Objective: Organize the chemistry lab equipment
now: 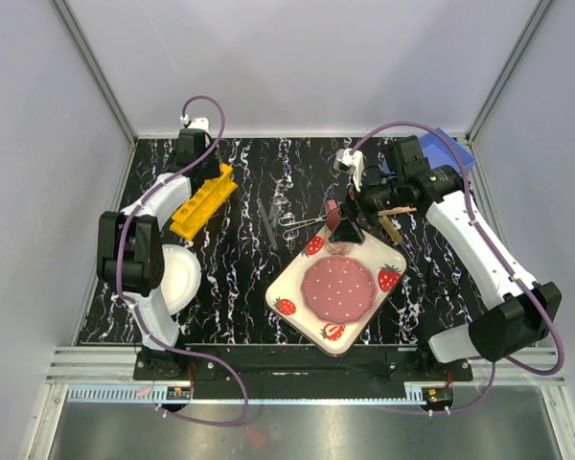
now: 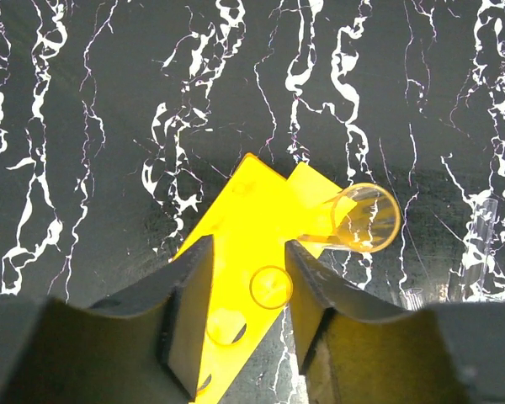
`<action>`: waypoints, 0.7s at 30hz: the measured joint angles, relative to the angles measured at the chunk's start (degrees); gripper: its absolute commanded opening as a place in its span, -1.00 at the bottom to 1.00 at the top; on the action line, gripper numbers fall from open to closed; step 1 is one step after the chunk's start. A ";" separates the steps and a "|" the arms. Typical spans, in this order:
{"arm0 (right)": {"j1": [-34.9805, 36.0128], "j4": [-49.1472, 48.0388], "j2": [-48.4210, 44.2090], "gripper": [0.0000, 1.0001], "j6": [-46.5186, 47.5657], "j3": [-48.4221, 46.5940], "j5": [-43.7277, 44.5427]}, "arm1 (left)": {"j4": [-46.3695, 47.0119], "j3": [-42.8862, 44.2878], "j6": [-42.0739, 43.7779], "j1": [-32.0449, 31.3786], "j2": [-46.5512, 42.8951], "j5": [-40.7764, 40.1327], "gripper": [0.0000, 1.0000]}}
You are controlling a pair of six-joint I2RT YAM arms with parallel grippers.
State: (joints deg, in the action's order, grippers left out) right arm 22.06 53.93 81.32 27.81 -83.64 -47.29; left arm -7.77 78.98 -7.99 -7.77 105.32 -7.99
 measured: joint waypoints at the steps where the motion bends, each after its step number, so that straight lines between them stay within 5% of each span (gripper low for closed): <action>1: 0.00 0.00 0.09 0.99 0.00 0.00 0.00 | -0.09 0.00 -0.02 0.00 -0.02 -0.17 0.07; 9: 0.00 0.02 0.46 0.99 0.24 0.00 -0.26 | -4.33 -0.35 -1.14 0.35 -5.18 -1.49 0.77; 21: 2.67 2.54 9.92 0.99 -0.17 -7.61 1.60 | -6.71 -9.05 -6.29 7.37 -32.52 1.66 0.98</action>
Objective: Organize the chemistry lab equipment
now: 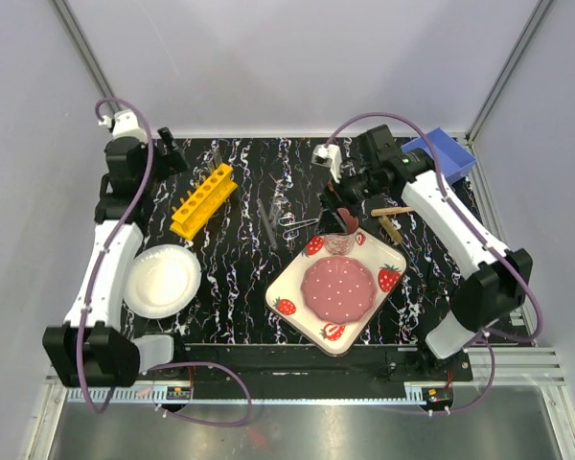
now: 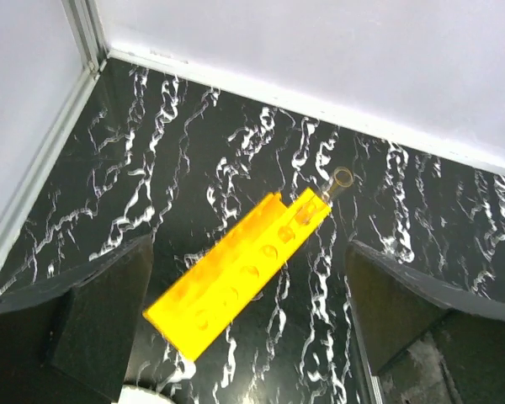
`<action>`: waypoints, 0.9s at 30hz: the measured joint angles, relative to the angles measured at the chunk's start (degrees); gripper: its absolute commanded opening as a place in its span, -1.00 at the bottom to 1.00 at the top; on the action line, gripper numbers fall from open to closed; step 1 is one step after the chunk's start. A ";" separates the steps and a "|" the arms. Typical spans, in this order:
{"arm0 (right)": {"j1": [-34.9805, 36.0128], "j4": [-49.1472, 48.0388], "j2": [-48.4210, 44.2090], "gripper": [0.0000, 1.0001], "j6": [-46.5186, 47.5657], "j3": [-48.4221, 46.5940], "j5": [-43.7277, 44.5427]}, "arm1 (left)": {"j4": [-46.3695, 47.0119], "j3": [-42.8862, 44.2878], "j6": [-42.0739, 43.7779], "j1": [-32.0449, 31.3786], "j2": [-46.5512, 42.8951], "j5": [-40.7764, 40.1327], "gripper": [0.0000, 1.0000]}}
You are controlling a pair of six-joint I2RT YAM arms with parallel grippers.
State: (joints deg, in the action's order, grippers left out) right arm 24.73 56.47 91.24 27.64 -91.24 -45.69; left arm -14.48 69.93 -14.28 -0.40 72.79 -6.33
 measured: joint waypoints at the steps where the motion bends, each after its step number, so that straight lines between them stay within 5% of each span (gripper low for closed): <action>1: 1.38 0.20 1.07 0.99 -0.33 -1.40 1.20 | -0.11 -1.42 -1.03 0.81 -2.29 0.87 0.98; 16: 18.08 -0.07 25.62 0.87 -16.20 -19.45 22.27 | -12.59 -23.76 -7.89 8.24 -29.49 14.80 0.98; 27: 20.31 -1.33 40.63 0.61 -24.41 -28.02 32.83 | -15.54 -27.98 -6.40 8.24 -32.11 16.02 0.98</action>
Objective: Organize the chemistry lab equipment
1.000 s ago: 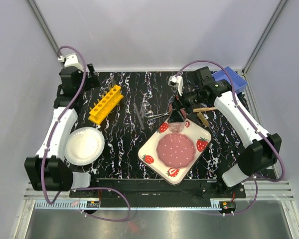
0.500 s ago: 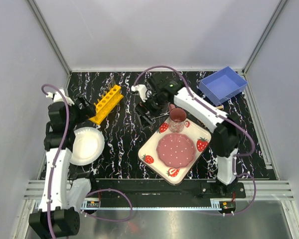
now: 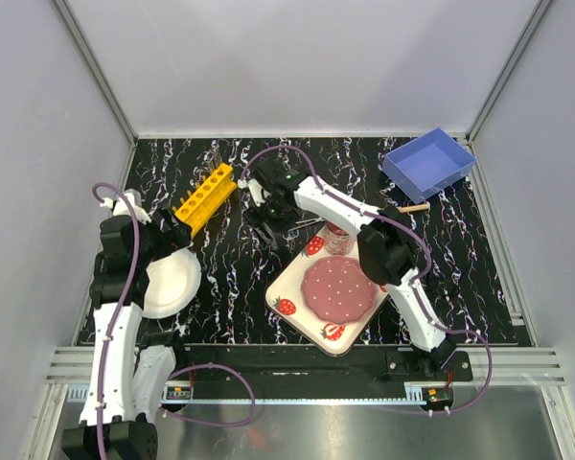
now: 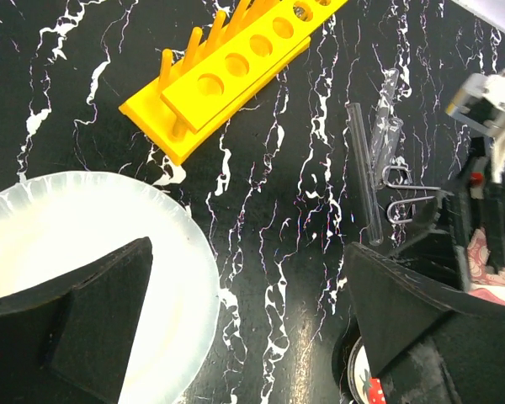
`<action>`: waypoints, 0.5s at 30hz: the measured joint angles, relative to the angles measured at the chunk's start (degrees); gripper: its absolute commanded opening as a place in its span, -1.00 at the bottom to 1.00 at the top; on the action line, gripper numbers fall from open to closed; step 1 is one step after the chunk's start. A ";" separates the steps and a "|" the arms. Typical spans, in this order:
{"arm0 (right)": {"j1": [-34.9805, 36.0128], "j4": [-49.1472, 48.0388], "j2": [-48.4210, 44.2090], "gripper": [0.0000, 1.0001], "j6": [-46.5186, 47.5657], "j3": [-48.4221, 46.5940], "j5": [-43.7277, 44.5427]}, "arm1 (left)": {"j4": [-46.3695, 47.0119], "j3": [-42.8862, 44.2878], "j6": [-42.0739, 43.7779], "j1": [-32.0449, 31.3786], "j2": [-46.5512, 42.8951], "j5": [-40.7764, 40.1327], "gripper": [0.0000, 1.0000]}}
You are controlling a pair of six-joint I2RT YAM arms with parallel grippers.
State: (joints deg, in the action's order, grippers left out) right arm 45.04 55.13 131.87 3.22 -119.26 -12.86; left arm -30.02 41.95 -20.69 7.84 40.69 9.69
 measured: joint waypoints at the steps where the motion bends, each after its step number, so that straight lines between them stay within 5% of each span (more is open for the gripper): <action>1: 0.11 0.09 1.09 0.61 -0.35 -0.66 0.50 | -0.24 -0.31 0.13 0.00 -0.57 0.00 0.98; 15: 1.38 -0.04 9.03 0.16 -1.57 -6.88 6.82 | -0.37 -1.11 0.35 0.00 -3.02 -0.02 0.98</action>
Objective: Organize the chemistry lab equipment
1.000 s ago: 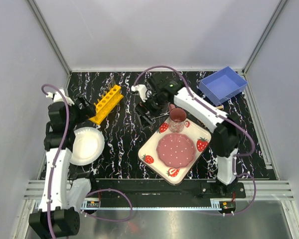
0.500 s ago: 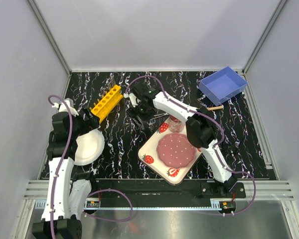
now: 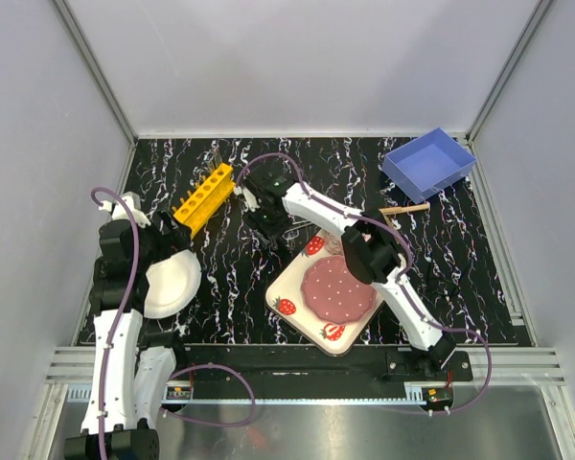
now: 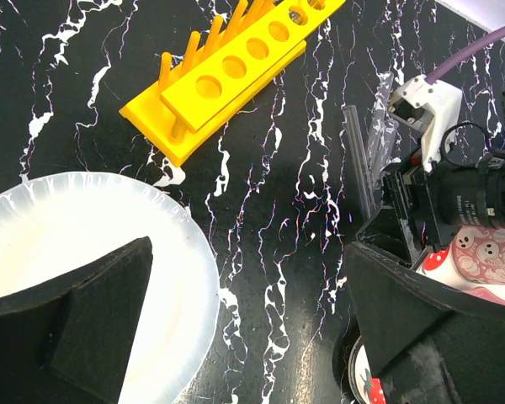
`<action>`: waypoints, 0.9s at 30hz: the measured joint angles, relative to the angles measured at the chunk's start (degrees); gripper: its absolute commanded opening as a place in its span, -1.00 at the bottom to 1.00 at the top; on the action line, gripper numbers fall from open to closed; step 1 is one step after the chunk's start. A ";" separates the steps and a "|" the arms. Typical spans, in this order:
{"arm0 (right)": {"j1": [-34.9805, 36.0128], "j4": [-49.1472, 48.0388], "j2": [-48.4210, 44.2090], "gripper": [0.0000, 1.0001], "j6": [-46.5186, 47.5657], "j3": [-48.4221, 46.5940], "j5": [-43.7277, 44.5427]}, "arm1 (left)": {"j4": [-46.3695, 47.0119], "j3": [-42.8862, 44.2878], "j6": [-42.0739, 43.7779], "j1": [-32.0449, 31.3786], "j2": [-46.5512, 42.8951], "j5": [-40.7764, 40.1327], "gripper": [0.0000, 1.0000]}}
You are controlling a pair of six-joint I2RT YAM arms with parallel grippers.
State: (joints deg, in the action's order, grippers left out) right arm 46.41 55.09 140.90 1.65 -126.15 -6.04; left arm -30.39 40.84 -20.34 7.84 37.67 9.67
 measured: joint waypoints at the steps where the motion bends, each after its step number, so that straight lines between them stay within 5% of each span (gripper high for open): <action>1: 0.20 0.13 0.28 0.09 -0.04 -0.07 0.52 | -0.02 -0.07 0.00 0.00 -0.07 0.00 0.98; 18: 1.88 0.20 1.42 -0.45 -0.44 -0.28 3.61 | 0.02 -0.09 -0.02 0.00 -0.28 0.00 0.98; 27: 2.01 0.20 1.42 -0.57 -0.63 -0.28 2.60 | 0.04 -0.09 -0.02 0.00 -0.48 0.09 0.98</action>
State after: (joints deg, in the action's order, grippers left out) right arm 48.42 55.29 142.32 1.02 -126.43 -3.44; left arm -30.35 40.75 -20.36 7.84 37.19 9.76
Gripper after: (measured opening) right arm 0.276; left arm 0.984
